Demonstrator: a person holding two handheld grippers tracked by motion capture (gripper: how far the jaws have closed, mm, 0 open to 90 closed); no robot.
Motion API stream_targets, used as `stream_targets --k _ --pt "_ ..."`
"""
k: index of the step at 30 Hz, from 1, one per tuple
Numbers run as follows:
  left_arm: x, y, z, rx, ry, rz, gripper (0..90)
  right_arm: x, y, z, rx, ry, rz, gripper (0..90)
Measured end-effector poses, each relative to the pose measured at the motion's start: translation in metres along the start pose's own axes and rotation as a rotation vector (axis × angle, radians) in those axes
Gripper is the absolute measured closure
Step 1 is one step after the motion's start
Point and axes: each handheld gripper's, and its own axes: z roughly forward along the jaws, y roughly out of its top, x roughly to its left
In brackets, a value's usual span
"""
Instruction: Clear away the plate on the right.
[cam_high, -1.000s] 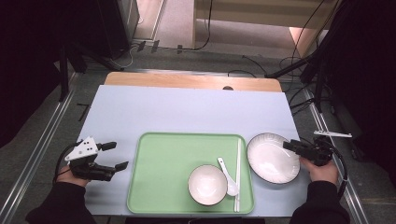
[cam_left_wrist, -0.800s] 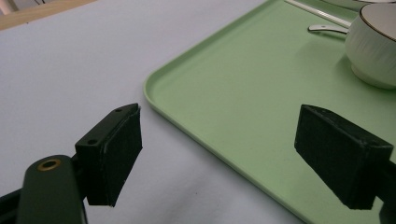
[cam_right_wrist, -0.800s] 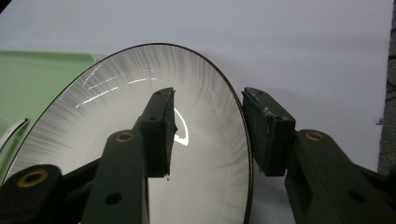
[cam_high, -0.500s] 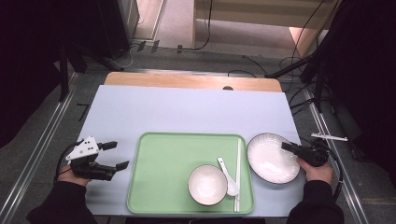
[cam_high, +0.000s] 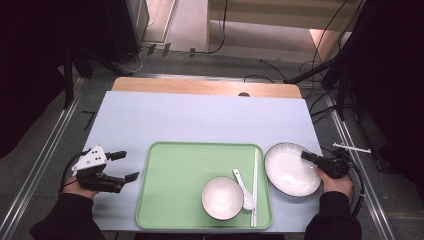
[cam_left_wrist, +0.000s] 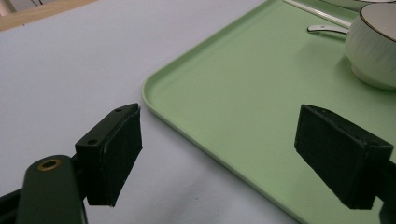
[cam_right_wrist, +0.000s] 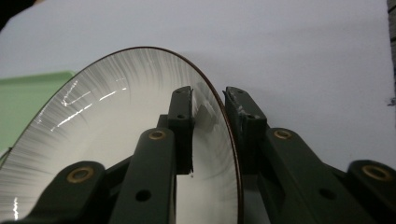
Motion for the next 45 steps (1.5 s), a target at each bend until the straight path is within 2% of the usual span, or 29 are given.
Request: stream_targets --k 1,6,8,10,12,16,17,18,19,24,29,31,34,38,45 --pt "0.0 0.0 0.0 0.0 -0.001 -0.001 15.0 -0.002 0.0 0.0 -0.002 0.013 0.015 76.1" --pt "0.0 0.0 0.0 -0.002 -0.001 0.0 15.0 -0.004 0.001 -0.002 0.005 0.034 0.019 79.8" --pt "0.0 0.0 0.0 -0.003 -0.001 0.0 15.0 -0.004 0.003 -0.005 0.008 0.024 0.029 80.5" --pt "0.0 0.0 0.0 -0.002 0.0 -0.001 15.0 -0.006 0.002 -0.008 0.007 0.027 0.049 81.4" --pt "0.0 0.0 0.0 0.0 -0.001 0.002 15.0 -0.008 0.002 -0.01 0.029 0.042 0.087 82.0" --pt "0.0 0.001 0.0 0.0 -0.002 0.003 15.0 -0.011 0.004 -0.014 0.043 0.056 0.116 84.8" --pt "0.0 0.001 0.0 -0.002 -0.001 0.002 15.0 -0.013 0.003 -0.017 0.022 0.069 0.14 85.3" --pt "0.0 0.001 0.0 -0.003 -0.002 0.001 15.0 -0.012 0.003 -0.019 0.023 0.045 0.153 85.2" --pt "0.0 0.001 0.0 -0.003 -0.002 0.002 15.0 -0.013 0.004 -0.019 0.019 0.053 0.142 85.3" --pt "0.0 0.001 0.0 -0.003 -0.001 0.0 15.1 -0.007 0.007 -0.02 0.038 0.039 0.149 85.3" --pt "0.0 0.0 0.002 -0.01 -0.009 -0.021 15.0 -0.002 0.011 -0.024 0.021 0.044 0.145 84.6" --pt "-0.001 0.0 0.002 -0.015 -0.016 -0.019 15.0 0.001 0.012 -0.025 0.021 0.043 0.144 84.4" --pt "-0.002 0.001 0.002 -0.032 -0.027 -0.038 15.1 0.006 0.016 -0.027 0.022 0.048 0.14 83.9" --pt "-0.003 0.003 0.005 -0.03 -0.056 -0.056 15.2 0.012 0.019 -0.028 0.029 0.056 0.147 83.8" --pt "-0.004 0.008 0.008 -0.056 0.012 -0.126 15.3 0.022 0.026 -0.03 0.015 0.077 0.158 83.7"
